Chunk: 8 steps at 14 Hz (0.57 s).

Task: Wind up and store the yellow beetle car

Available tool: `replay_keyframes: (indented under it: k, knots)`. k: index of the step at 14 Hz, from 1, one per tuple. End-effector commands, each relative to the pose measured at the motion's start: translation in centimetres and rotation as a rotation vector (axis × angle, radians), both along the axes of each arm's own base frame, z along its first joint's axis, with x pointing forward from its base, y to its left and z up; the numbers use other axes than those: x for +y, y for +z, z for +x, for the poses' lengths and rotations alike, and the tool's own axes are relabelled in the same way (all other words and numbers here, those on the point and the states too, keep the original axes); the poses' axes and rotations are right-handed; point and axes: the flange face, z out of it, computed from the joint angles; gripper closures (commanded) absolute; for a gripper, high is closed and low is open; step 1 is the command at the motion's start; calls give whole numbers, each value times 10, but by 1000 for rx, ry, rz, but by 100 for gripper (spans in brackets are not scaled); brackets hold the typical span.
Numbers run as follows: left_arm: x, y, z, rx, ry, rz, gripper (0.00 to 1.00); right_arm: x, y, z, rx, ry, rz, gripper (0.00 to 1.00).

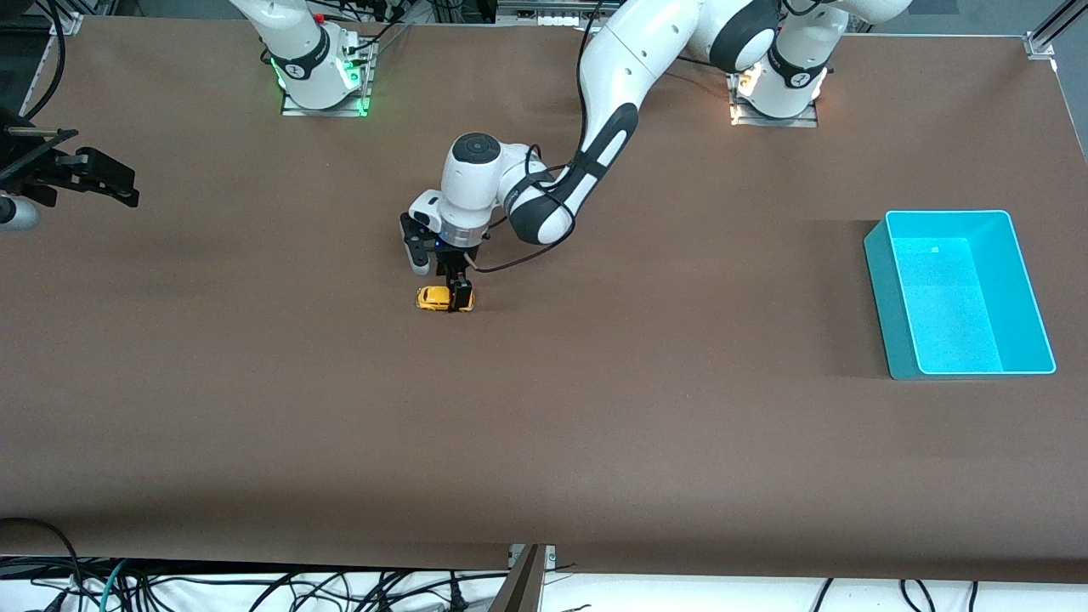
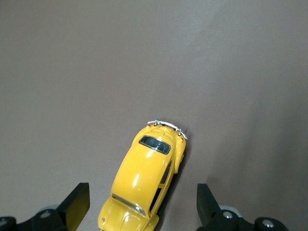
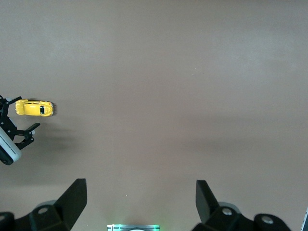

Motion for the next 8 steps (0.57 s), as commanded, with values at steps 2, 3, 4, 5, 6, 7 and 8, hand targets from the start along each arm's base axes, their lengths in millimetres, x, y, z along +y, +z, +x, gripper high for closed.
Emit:
replay_keyframes:
  k: [2, 3, 4, 5, 6, 7, 8]
  knots:
    - [-7, -1, 4, -27, 8, -26, 25, 1, 1, -6, 5, -11, 17, 0]
    - [-7, -1, 4, -29, 6, -24, 36, 0, 1, -6, 8, -14, 25, 0]
    - [-6, -2, 5, -29, 7, -23, 48, 0, 1, -6, 8, -14, 25, 0]
    - [-5, -1, 7, -32, 3, -18, 61, 0, 1, -7, 9, -14, 25, 0]
    - [-2, -4, 8, -30, 2, -11, 77, -1, 0, -6, 11, -17, 25, 0]
    - [1, -4, 11, -30, 4, -7, 92, -2, -1, -5, 14, -19, 25, 0]
    - [5, -7, 13, -24, 9, 2, 100, -2, -2, -5, 15, -19, 26, 0]
